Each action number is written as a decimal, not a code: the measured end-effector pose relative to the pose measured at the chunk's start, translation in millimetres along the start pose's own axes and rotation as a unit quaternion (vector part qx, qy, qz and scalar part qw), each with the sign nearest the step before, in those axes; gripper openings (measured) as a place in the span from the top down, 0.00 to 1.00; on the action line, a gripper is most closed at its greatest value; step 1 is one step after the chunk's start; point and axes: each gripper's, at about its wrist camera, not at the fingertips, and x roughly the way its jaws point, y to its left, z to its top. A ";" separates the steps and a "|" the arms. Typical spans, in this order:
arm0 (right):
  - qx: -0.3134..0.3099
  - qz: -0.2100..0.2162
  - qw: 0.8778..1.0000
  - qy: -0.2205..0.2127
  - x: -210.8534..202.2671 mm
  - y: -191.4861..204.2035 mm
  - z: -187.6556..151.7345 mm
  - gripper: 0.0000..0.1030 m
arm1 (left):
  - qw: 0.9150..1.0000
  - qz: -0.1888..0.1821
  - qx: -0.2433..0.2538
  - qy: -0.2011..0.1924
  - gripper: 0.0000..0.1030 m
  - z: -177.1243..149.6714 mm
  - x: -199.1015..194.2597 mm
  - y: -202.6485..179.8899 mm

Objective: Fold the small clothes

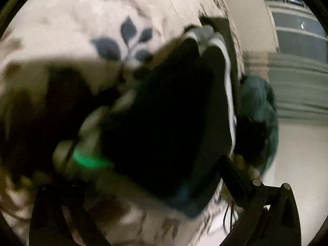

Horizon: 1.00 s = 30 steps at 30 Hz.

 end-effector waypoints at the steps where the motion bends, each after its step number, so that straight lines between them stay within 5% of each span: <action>1: -0.013 -0.001 1.000 0.008 11.6 4.3 3.7 0.00 | 1.000 -0.015 0.000 -0.016 0.02 3.5 0.6 -3.0; 4: -0.028 -0.019 0.999 -0.002 26.4 14.6 4.8 0.00 | 0.998 -0.030 0.006 -0.048 0.64 15.6 -3.1 -11.8; 5: -0.032 -0.019 0.999 -0.013 25.5 16.6 0.8 0.17 | 0.998 -0.028 0.013 -0.046 0.65 21.9 -6.3 -16.8; 6: -0.034 -0.023 0.999 -0.017 24.7 17.0 -3.8 0.58 | 0.999 -0.027 0.023 -0.037 0.65 26.4 -10.0 -22.5; 13: 0.034 -0.003 0.990 -0.139 -15.5 30.2 -99.0 0.69 | 0.989 -0.007 0.130 0.063 0.65 69.2 -52.8 -66.0; 18: 0.086 -0.014 0.974 -0.208 -22.9 47.4 -231.3 0.70 | 0.963 0.049 0.199 0.177 0.64 70.6 -56.5 -63.2; 21: 0.112 -0.047 0.971 -0.207 -1.5 45.2 -295.6 0.68 | 0.941 0.138 0.208 0.230 0.57 62.6 -44.7 -32.7; 26: 0.191 -0.062 0.973 -0.113 37.0 -8.7 -326.7 0.39 | 0.939 0.187 0.235 0.166 0.09 41.7 -78.3 -26.5; 28: 0.174 -0.082 0.975 -0.112 19.3 -15.0 -335.2 0.26 | 0.940 0.201 0.243 0.127 0.07 36.9 -97.6 -26.4; 30: 0.150 -0.115 0.975 -0.115 -8.2 -16.7 -343.0 0.24 | 0.946 0.210 0.235 0.078 0.07 39.0 -114.7 -29.1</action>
